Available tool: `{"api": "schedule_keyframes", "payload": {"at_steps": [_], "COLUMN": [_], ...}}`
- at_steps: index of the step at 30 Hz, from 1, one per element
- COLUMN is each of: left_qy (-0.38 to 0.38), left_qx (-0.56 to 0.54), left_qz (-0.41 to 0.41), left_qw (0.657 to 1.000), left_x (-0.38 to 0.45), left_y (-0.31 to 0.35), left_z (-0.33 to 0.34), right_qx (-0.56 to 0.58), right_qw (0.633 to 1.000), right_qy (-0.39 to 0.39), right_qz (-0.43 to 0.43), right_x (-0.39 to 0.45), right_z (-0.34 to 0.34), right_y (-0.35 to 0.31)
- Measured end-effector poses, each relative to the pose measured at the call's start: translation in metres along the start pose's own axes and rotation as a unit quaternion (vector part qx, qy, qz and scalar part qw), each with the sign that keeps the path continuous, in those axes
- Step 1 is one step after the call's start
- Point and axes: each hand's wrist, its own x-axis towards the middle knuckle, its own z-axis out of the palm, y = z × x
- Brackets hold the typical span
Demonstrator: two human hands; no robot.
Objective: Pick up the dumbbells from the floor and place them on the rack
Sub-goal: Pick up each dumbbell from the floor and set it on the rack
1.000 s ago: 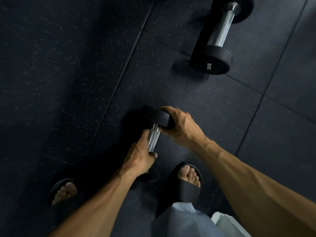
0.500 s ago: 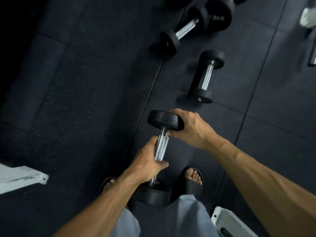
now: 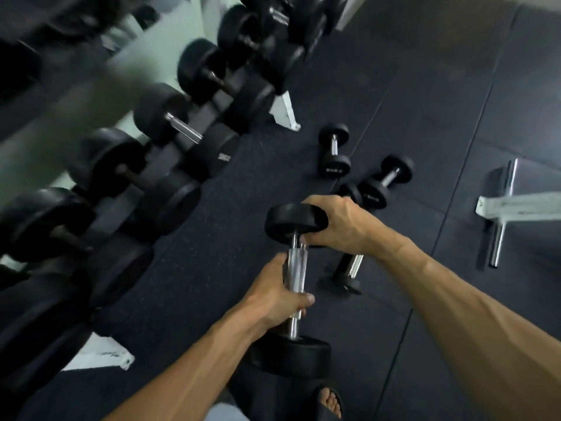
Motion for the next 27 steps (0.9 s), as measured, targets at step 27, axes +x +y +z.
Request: {"api": "schedule_keyframes", "payload": {"at_steps": [27], "left_qy": [0.182], "left_qx": [-0.101], "left_qz": [0.065], "left_qw": [0.976], "left_x": [0.097], "left_y": [0.265], "left_z": [-0.365], "right_qx": [-0.096], "right_qw": [0.974], "right_qy": [-0.034], "right_qz": [-0.201], "right_x": [0.392], "right_z": [-0.209], "right_y": [-0.27]}}
